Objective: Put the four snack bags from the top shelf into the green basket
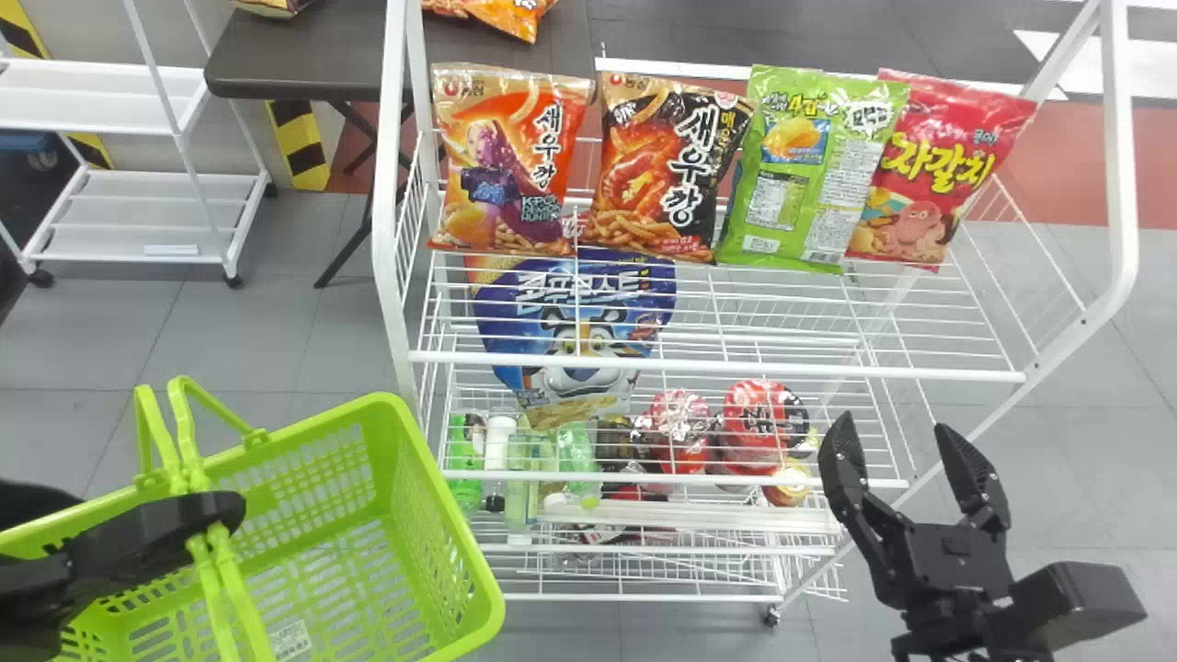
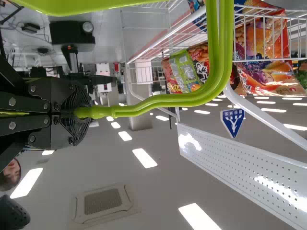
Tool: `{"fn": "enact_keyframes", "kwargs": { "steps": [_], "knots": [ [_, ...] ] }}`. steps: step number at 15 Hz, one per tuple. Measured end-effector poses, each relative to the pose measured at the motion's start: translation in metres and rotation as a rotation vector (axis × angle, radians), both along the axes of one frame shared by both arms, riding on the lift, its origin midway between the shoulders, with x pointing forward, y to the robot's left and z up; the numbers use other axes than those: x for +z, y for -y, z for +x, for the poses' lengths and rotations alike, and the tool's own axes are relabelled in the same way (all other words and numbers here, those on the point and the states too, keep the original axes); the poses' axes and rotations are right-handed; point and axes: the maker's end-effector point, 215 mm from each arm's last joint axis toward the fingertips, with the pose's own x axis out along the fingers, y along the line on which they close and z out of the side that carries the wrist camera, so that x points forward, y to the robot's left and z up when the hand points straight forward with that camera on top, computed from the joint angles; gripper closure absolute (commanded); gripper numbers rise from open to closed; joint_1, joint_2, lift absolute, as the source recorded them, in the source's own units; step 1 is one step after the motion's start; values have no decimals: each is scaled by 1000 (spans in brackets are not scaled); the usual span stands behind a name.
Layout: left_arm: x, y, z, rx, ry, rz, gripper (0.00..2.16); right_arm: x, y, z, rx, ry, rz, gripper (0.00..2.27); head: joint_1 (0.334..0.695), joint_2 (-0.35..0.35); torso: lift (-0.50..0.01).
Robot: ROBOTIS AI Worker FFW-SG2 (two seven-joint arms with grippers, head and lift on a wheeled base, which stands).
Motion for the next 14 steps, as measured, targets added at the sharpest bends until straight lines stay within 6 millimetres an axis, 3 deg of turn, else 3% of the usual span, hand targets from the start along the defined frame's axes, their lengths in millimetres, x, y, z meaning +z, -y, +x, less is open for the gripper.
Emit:
{"fn": "enact_keyframes", "kwargs": {
  "steps": [2,4,10,14],
  "knots": [
    [0,0,0,0,0,0,2145,7,-13,6,17,8,-8,110,695,-82,0],
    [0,0,0,-1,0,0,2145,16,-41,23,64,8,-15,110,695,-24,0],
    [-4,0,-4,2,-13,-4,2145,43,-157,121,231,-42,-43,113,695,133,0],
    [-7,-1,-7,4,-25,-5,2145,52,-219,185,315,-69,-83,113,695,210,0]
  ]
}}
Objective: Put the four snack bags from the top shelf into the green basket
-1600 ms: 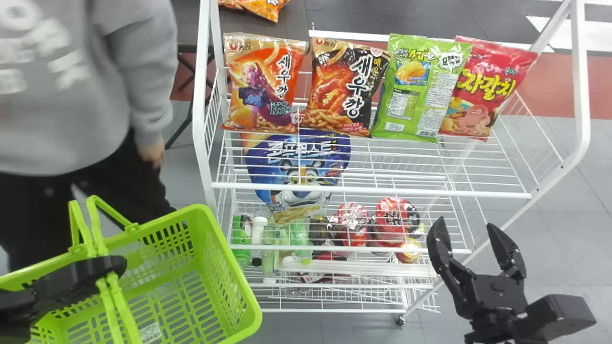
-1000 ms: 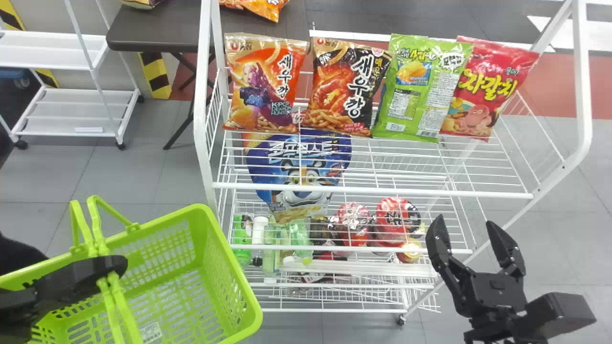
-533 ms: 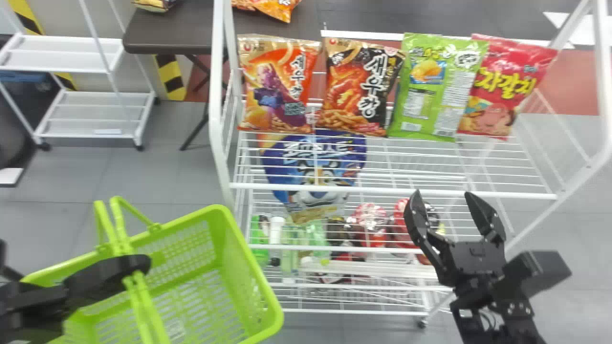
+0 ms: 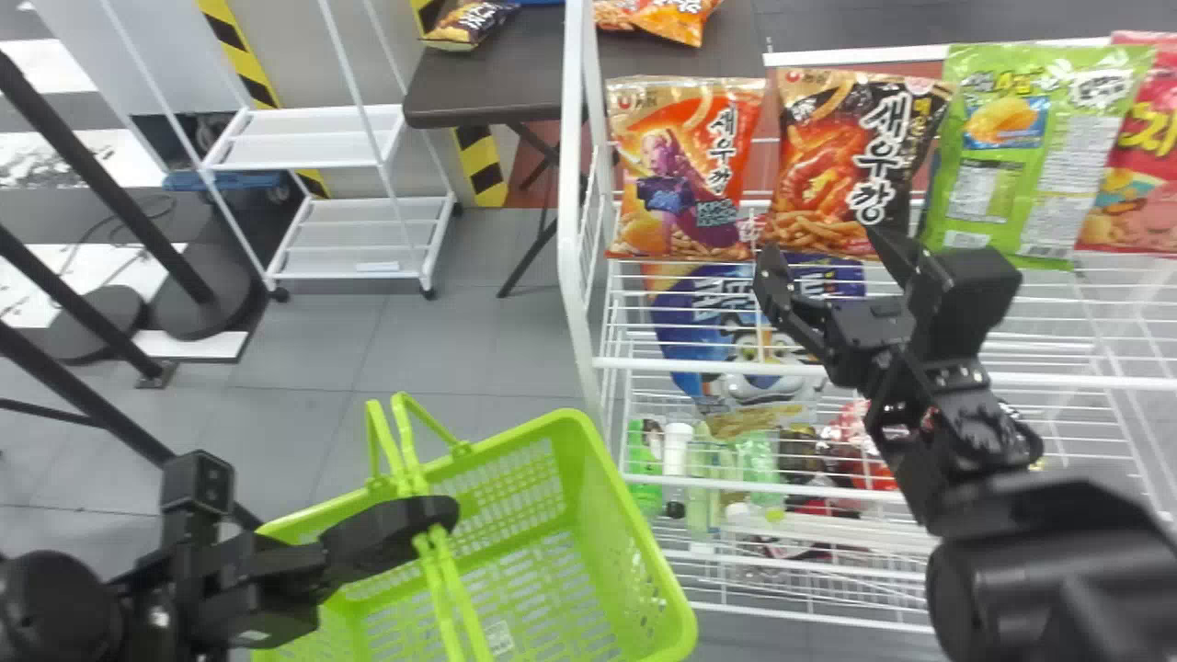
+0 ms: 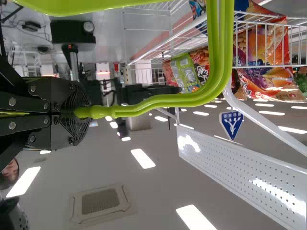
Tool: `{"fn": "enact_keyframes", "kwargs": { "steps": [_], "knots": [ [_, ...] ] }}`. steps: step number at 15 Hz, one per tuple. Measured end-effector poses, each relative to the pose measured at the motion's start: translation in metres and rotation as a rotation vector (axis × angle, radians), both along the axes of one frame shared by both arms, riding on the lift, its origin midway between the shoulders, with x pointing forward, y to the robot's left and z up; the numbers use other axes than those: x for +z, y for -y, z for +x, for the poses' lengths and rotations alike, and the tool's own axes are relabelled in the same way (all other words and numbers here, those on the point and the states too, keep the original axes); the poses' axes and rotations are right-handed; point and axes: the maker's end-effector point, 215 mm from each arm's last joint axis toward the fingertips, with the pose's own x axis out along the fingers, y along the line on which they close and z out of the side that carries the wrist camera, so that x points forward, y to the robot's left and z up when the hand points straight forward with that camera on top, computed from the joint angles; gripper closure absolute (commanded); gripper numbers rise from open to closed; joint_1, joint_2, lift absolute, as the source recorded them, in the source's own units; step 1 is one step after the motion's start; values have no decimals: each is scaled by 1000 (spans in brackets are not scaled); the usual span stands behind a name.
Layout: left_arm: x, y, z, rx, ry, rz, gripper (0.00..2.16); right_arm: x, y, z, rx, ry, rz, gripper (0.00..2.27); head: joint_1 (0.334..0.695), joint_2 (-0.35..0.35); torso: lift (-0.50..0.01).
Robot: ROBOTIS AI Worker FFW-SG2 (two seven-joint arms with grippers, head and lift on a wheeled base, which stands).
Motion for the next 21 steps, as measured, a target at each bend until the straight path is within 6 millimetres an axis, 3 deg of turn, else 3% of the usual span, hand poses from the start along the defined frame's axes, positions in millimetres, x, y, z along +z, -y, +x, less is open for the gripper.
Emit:
{"fn": "enact_keyframes", "kwargs": {
  "steps": [3,7,12,17,21],
  "knots": [
    [-3,-1,-3,3,-11,-2,2145,0,-28,37,54,-25,-37,120,695,235,0],
    [-5,0,-5,4,-17,-6,2145,-6,-44,74,107,-61,-77,124,695,242,0],
    [-6,0,-6,6,-22,-9,2145,-27,-67,87,230,-167,2,120,695,265,0],
    [-6,2,-7,2,-23,-11,2145,-26,-62,108,261,-154,-25,140,695,254,0],
    [-6,3,-7,-2,-23,-14,2145,-26,-61,117,305,-199,-3,572,695,247,0]
  ]
}}
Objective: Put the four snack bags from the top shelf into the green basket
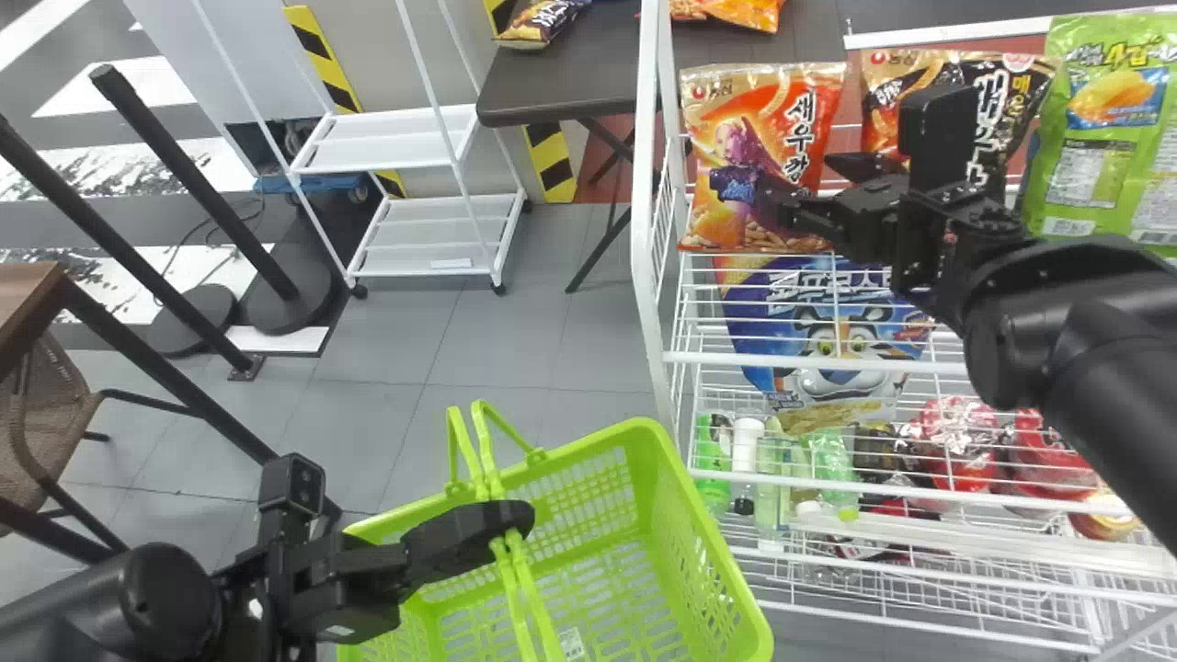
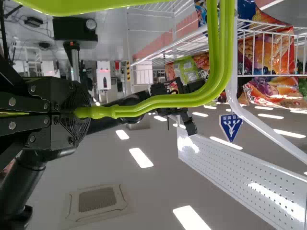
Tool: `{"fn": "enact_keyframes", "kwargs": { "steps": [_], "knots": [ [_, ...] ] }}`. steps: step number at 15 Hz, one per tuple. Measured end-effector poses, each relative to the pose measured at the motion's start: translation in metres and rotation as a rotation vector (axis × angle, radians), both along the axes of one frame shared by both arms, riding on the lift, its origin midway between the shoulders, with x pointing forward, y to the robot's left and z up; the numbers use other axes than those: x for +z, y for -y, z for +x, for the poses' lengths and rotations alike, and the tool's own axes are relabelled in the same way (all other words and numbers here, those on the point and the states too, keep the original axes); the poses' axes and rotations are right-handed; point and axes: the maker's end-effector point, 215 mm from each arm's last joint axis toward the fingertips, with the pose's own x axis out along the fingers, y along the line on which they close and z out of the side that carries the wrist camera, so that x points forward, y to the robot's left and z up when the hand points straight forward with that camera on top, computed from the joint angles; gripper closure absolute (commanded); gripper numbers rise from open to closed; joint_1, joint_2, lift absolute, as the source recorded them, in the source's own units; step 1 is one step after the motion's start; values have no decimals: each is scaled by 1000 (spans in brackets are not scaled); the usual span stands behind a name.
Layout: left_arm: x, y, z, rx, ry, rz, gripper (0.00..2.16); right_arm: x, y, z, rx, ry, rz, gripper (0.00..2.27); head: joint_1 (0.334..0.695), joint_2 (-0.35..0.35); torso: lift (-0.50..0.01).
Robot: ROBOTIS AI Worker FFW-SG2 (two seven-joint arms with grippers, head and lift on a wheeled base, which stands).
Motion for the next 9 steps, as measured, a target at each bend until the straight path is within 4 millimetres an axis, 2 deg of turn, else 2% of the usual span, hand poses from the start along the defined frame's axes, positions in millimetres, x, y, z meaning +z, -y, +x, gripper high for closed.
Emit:
{"fn": "enact_keyframes", "kwargs": {
  "steps": [1,3,4,9],
  "knots": [
    [0,0,0,0,0,-1,2145,0,-2,0,30,-26,9,927,695,248,0],
    [1,0,0,0,1,-3,2145,0,-4,0,74,-69,20,2084,695,252,0],
    [1,0,0,0,1,-3,2145,-1,-3,1,75,-84,13,2250,695,251,0],
    [1,-2,0,3,-1,-6,2145,-1,-5,-1,83,-73,-20,2250,695,251,0]
  ]
}}
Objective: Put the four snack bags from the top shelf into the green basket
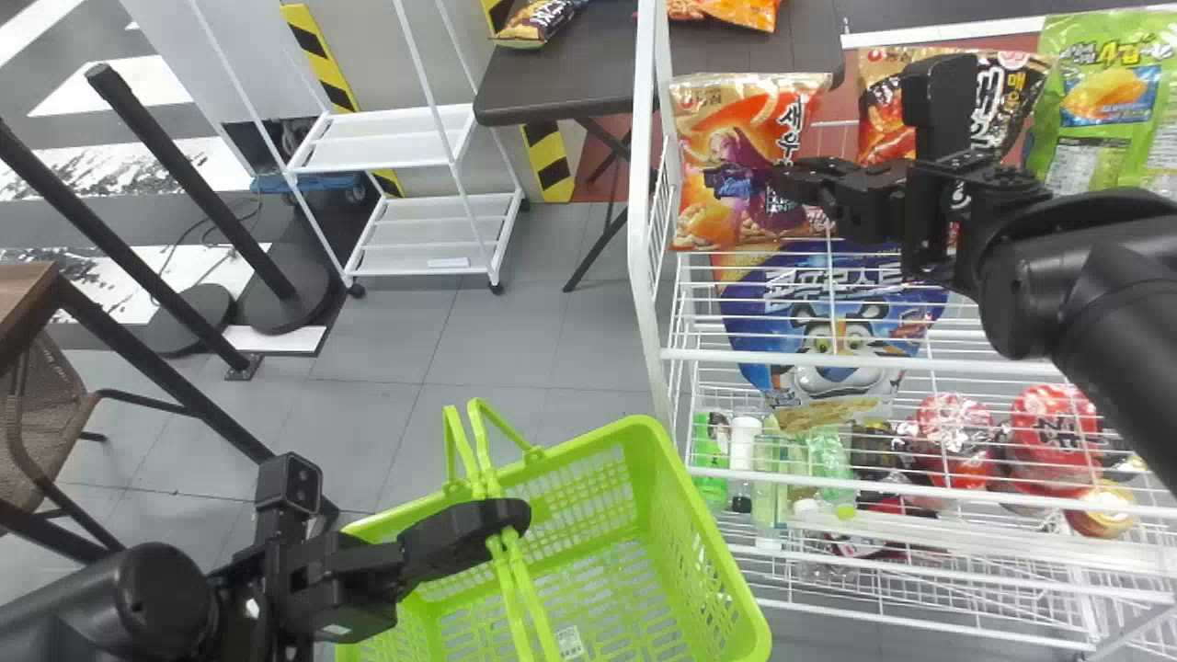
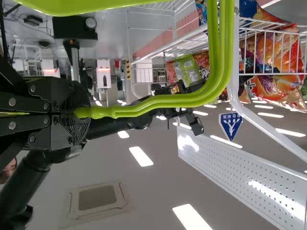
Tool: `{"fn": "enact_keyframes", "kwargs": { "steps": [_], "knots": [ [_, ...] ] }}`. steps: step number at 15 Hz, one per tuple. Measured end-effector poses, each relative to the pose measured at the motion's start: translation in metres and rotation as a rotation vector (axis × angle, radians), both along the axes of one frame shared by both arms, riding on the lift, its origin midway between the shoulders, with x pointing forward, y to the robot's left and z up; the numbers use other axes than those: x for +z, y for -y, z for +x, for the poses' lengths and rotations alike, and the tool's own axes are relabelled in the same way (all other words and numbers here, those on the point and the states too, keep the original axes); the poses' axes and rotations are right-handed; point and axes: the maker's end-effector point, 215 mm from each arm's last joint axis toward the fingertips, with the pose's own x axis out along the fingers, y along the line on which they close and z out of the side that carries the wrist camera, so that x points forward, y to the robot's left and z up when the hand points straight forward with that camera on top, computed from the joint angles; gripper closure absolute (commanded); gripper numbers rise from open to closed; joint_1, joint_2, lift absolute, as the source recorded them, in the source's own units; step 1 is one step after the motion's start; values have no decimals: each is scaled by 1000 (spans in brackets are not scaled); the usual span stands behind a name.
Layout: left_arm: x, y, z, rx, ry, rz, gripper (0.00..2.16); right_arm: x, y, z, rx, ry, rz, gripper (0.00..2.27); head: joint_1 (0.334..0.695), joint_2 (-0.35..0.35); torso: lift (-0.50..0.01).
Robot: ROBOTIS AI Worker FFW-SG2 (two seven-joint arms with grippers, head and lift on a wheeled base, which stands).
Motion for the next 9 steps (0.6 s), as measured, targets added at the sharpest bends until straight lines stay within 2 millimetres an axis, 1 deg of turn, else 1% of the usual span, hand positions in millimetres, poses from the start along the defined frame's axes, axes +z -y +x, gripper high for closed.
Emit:
{"fn": "enact_keyframes", "kwargs": {
  "steps": [1,4,6,8,9],
  "knots": [
    [0,0,-1,1,-1,-1,2145,2,-4,-4,1,17,-8,2250,695,259,0],
    [0,-1,-1,1,-2,-3,2145,9,-15,-29,3,33,-10,2250,695,277,0],
    [1,0,-2,1,-1,-6,2145,24,-15,-44,-9,42,-6,2250,695,284,0],
    [3,1,0,-3,5,-9,2145,41,-11,-63,-21,34,8,2250,695,285,0],
    [5,2,2,-6,12,-10,2145,43,-6,-73,-28,15,10,2250,695,283,0]
  ]
}}
